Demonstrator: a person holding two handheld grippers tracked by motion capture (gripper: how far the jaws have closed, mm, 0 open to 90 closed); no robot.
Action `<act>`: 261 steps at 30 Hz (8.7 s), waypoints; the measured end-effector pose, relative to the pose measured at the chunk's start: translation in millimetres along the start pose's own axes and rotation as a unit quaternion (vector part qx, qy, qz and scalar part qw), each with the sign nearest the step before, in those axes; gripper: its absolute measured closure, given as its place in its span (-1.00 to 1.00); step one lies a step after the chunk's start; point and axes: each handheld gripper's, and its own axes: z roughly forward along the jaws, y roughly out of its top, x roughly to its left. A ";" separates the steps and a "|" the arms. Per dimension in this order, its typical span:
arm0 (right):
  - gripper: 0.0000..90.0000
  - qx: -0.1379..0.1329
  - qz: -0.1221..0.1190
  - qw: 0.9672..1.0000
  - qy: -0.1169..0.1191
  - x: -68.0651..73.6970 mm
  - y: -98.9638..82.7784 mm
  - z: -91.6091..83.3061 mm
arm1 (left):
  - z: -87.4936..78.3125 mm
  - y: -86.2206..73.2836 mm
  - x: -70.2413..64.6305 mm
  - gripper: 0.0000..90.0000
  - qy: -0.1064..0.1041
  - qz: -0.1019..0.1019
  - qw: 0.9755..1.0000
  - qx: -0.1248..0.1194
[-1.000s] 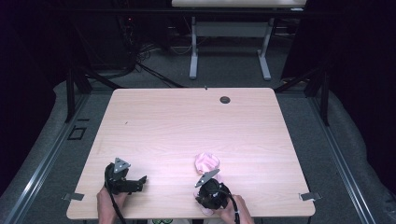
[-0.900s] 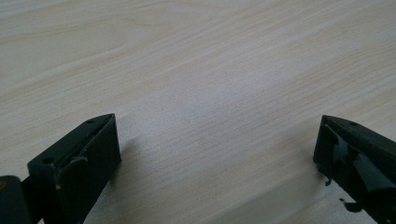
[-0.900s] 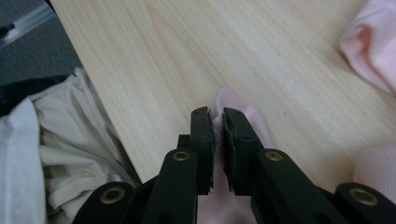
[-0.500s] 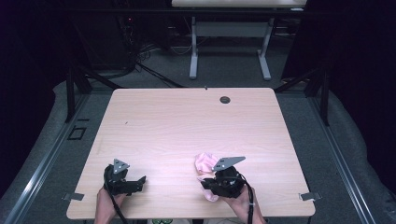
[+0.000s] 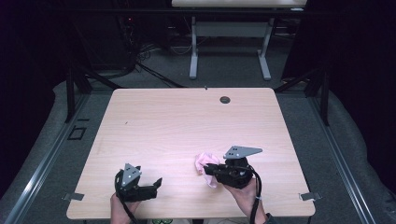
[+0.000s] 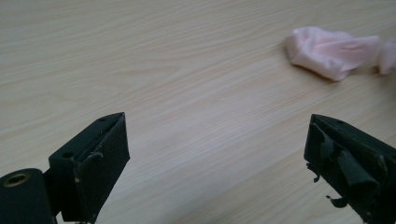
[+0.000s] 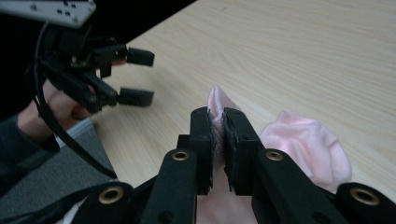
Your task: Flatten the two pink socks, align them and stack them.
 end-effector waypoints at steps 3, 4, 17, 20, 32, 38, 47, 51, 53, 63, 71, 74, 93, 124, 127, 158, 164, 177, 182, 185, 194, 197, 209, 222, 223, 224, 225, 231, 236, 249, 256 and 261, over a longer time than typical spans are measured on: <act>0.83 -0.016 0.003 1.000 -0.002 -0.2 2.3 -0.8 | 3.5 5.5 -16.9 -0.85 -0.013 0.020 1.000 -0.006; 0.83 -0.018 0.004 1.000 -0.001 -0.3 3.1 -1.0 | 4.7 6.9 -21.9 -0.85 -0.019 0.023 1.000 -0.010; 0.83 -0.068 -0.009 0.997 -0.019 15.3 23.1 -11.8 | 16.2 24.1 -84.3 -0.65 -0.081 0.060 0.993 -0.063; 0.83 -0.072 -0.014 0.997 -0.029 19.1 26.2 -10.8 | 16.0 27.8 -95.1 -0.53 -0.102 0.052 0.990 -0.079; 0.82 -0.082 -0.004 0.996 -0.025 26.0 24.7 2.0 | 39.5 36.6 -113.6 0.58 -0.091 0.050 0.988 -0.115; 0.83 -0.078 0.008 0.997 -0.022 17.7 15.7 -0.2 | 34.3 36.2 -100.1 0.98 -0.074 0.057 0.991 -0.092; 0.82 -0.042 0.025 0.999 -0.018 7.6 -9.1 6.2 | 3.5 37.5 -98.7 0.98 -0.039 0.142 0.989 -0.013; 0.82 -0.013 0.033 0.999 -0.022 -1.2 -26.5 8.5 | 7.3 32.1 -117.4 0.97 -0.059 0.182 0.981 0.034; 0.82 0.009 0.039 0.999 -0.029 -10.9 -41.7 9.0 | 13.8 27.3 -128.4 0.97 -0.073 0.195 0.977 0.051; 0.80 0.068 0.057 0.995 -0.048 -34.2 -78.7 6.1 | 38.7 11.4 -159.2 0.63 -0.124 0.223 0.961 0.103; 0.33 0.092 0.068 0.992 -0.062 -45.5 -92.0 -2.6 | 20.4 26.0 -118.3 -0.07 -0.112 0.145 0.981 0.070; 0.18 0.075 0.067 0.992 -0.075 -46.3 -88.4 -11.4 | 18.9 31.4 -102.7 -0.08 -0.092 0.118 0.986 0.073; 0.53 0.141 0.029 0.979 -0.145 -37.0 -97.5 9.3 | 53.8 16.0 -102.8 0.59 -0.072 0.126 0.975 0.169; 0.35 0.107 0.018 0.989 -0.097 -43.9 -78.8 -1.1 | 49.9 23.5 -81.7 0.23 -0.078 0.096 0.984 0.125; 0.26 0.097 0.000 0.990 -0.103 -44.4 -55.3 4.2 | 57.3 31.2 -78.1 -0.06 -0.072 0.086 0.986 0.123; 0.91 0.135 -0.001 0.987 -0.082 -66.9 -14.0 64.0 | 84.0 39.4 -65.2 -0.27 -0.070 0.062 0.990 0.110; 0.91 0.106 0.004 0.992 -0.061 -55.7 4.4 46.6 | 88.2 43.6 -64.5 -0.23 -0.080 0.048 0.991 0.095; 0.91 0.072 -0.007 0.996 -0.045 -40.1 21.7 30.3 | 105.4 58.0 -62.7 0.80 -0.087 0.010 0.995 0.046; 0.91 0.064 -0.011 0.997 -0.047 -40.6 23.9 24.9 | 91.3 64.8 -56.2 0.96 -0.055 0.031 0.997 0.038; 0.91 0.060 -0.009 0.997 -0.044 -41.2 24.4 23.8 | 77.2 73.6 -55.5 0.96 -0.019 0.065 0.997 0.034; 0.91 0.080 -0.009 0.996 -0.046 -47.2 14.2 27.3 | 71.1 80.1 -81.5 0.96 0.022 0.186 0.976 0.109; 0.91 0.105 -0.002 0.993 -0.051 -57.4 -1.7 28.8 | 82.2 73.6 -91.0 0.96 -0.002 0.188 0.974 0.128; 0.70 0.166 0.011 0.983 -0.071 -89.1 -53.2 27.0 | 81.6 69.3 -80.7 0.08 -0.081 0.117 0.979 0.145; 0.35 0.129 0.042 0.983 -0.120 -101.1 -40.4 16.0 | 86.7 77.5 -37.7 -0.01 -0.027 0.057 0.988 0.141; 0.36 0.145 0.041 0.980 -0.129 -101.6 -41.2 23.1 | 94.4 76.5 -37.5 0.02 -0.026 0.054 0.987 0.151; 0.36 0.145 0.041 0.980 -0.129 -101.6 -41.2 23.1 | 94.4 76.5 -37.5 0.07 -0.026 0.054 0.987 0.151; 0.36 0.151 0.042 0.979 -0.130 -102.0 -42.3 27.1 | 97.5 75.9 -37.9 0.07 -0.028 0.051 0.986 0.154; 0.44 0.171 0.041 0.975 -0.136 -105.6 -47.1 42.4 | 113.5 70.8 -34.6 0.29 -0.043 0.046 0.981 0.183; 0.49 0.181 0.036 0.973 -0.139 -105.6 -48.9 45.8 | 120.6 64.6 -32.5 0.48 -0.047 0.043 0.979 0.194; 0.84 0.192 0.018 0.972 -0.135 -102.8 -47.9 48.7 | 121.2 63.1 -34.2 0.79 -0.059 0.054 0.977 0.196; 0.90 0.179 0.030 0.974 -0.134 -102.5 -51.0 46.8 | 117.6 56.7 -32.1 0.91 -0.063 0.052 0.982 0.169; 0.90 0.161 0.039 0.977 -0.133 -100.3 -46.6 39.4 | 107.6 61.0 -30.0 0.91 -0.082 0.031 0.983 0.161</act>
